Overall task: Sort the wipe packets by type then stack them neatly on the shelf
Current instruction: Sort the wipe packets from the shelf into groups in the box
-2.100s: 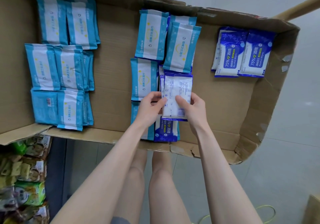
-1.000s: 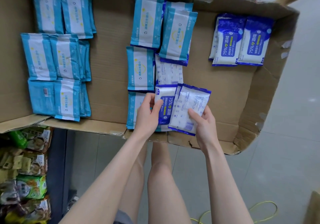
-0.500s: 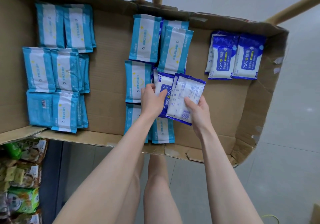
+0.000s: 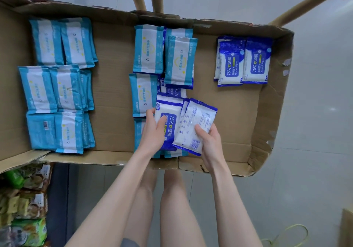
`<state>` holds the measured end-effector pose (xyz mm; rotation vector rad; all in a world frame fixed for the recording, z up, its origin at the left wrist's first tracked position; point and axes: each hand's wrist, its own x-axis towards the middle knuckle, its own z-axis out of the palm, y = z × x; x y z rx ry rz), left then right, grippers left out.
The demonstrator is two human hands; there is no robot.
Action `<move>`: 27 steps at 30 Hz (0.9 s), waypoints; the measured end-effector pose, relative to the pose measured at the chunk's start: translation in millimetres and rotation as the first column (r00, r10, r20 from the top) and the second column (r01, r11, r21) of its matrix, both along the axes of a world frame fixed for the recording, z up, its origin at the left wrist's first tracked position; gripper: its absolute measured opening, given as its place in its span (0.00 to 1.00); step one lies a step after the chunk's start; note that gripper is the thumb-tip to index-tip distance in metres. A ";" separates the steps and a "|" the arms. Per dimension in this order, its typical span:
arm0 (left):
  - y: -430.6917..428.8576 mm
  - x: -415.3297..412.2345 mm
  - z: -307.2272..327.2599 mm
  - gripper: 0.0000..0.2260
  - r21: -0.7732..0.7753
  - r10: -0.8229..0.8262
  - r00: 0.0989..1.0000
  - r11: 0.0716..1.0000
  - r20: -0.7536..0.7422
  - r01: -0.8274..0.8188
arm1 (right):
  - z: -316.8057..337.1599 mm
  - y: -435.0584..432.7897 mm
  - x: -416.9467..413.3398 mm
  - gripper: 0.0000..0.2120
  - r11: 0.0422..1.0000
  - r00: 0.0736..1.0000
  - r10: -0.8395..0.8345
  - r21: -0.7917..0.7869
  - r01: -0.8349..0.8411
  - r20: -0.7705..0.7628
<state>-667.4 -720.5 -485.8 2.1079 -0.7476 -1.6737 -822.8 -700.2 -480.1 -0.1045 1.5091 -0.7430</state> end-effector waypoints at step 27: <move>-56.0 -198.9 -64.4 0.13 0.035 -0.083 0.955 0.996 0.283 0.076 | -56.7 -86.7 -181.3 0.18 0.822 0.636 0.507 0.103 -0.560 -0.582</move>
